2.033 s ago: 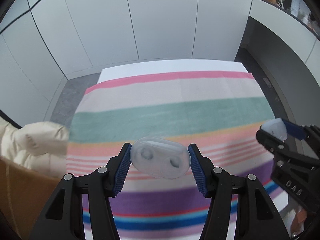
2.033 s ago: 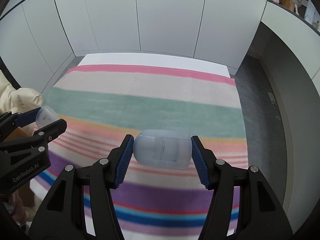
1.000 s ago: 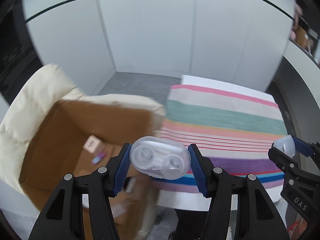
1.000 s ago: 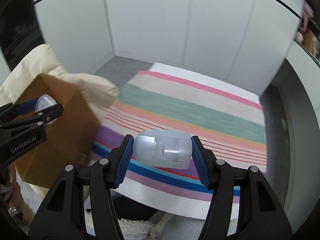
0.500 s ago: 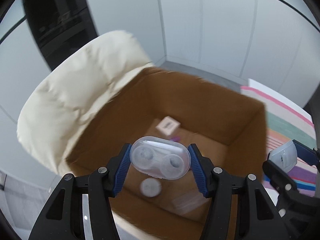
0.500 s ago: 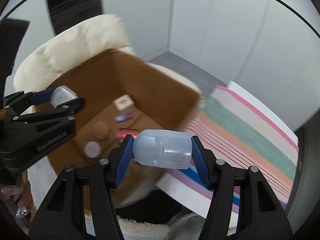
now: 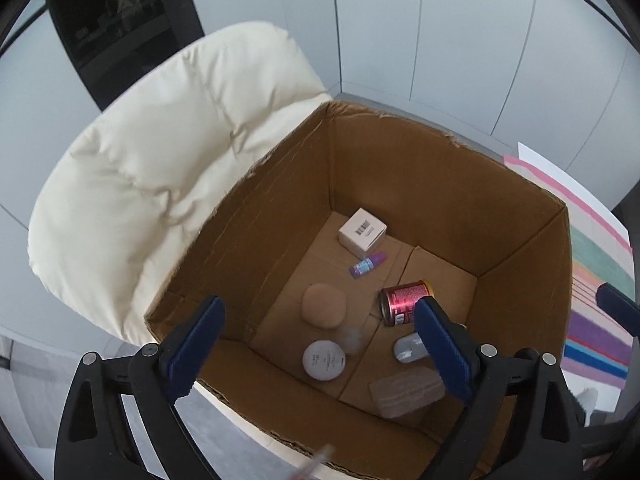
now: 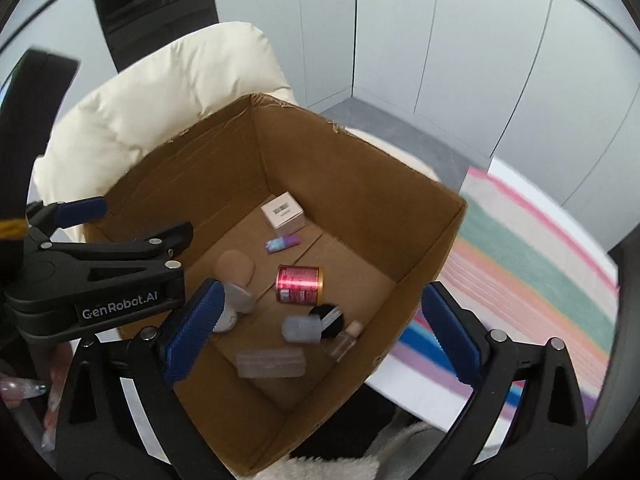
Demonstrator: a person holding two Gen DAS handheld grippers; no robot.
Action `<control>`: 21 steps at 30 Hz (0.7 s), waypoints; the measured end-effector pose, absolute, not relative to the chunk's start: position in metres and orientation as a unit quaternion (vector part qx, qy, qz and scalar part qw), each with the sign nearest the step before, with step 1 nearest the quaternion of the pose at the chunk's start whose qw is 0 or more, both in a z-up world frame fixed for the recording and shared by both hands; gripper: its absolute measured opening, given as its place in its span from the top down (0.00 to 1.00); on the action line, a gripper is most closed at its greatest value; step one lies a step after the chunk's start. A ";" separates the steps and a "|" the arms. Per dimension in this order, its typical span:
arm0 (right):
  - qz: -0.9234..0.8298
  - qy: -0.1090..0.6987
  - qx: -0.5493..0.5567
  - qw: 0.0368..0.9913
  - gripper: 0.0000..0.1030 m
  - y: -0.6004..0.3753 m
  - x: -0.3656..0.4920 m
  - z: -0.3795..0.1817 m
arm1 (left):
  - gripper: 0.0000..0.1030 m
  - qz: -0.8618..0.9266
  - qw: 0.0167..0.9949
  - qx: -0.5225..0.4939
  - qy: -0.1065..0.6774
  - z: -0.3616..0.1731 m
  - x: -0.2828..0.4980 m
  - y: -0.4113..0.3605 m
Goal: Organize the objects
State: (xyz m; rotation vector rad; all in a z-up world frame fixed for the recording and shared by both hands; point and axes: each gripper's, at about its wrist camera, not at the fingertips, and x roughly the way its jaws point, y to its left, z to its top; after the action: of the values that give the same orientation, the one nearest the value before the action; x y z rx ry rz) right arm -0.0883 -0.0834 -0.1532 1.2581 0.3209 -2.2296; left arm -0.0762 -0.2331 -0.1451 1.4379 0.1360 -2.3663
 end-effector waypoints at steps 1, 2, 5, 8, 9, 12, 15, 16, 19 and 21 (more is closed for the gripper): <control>-0.828 0.113 0.475 0.276 0.02 -0.082 -0.091 -0.153 | 0.06 -0.840 0.184 0.509 0.042 -0.142 -0.076 -0.231; -0.827 0.110 0.480 0.272 0.02 -0.079 -0.093 -0.152 | 0.06 -0.840 0.184 0.509 0.035 -0.139 -0.077 -0.231; -0.830 0.093 0.492 0.246 0.02 -0.066 -0.095 -0.145 | 0.06 -0.840 0.177 0.512 0.017 -0.125 -0.075 -0.221; -0.830 0.068 0.512 0.209 0.02 -0.041 -0.091 -0.130 | 0.06 -0.840 0.156 0.520 0.006 -0.102 -0.069 -0.204; -0.833 0.058 0.513 0.198 0.02 -0.031 -0.086 -0.122 | 0.06 -0.839 0.148 0.524 0.004 -0.092 -0.066 -0.195; -0.845 0.033 0.507 0.170 0.02 -0.002 -0.073 -0.095 | 0.00 -0.838 0.133 0.530 -0.004 -0.068 -0.059 -0.175; -0.846 0.017 0.514 0.139 0.02 0.024 -0.060 -0.067 | 0.00 -0.833 0.111 0.542 -0.009 -0.051 -0.050 -0.155; -0.846 0.017 0.518 0.126 0.02 0.031 -0.057 -0.061 | 0.00 -0.828 0.101 0.551 -0.007 -0.045 -0.045 -0.147; -0.837 0.007 0.536 0.115 0.02 0.052 -0.046 -0.047 | 0.00 -0.818 0.081 0.569 -0.025 -0.032 -0.035 -0.127; -0.837 -0.003 0.535 0.113 0.02 0.068 -0.033 -0.038 | 0.00 -0.824 0.072 0.561 -0.032 -0.022 -0.028 -0.117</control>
State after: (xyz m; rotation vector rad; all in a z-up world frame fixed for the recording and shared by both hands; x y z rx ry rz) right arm -0.0331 0.0684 -0.0384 1.5700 -0.0094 -2.4552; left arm -0.0282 -0.1166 -0.0217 1.6848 -0.0957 -2.4769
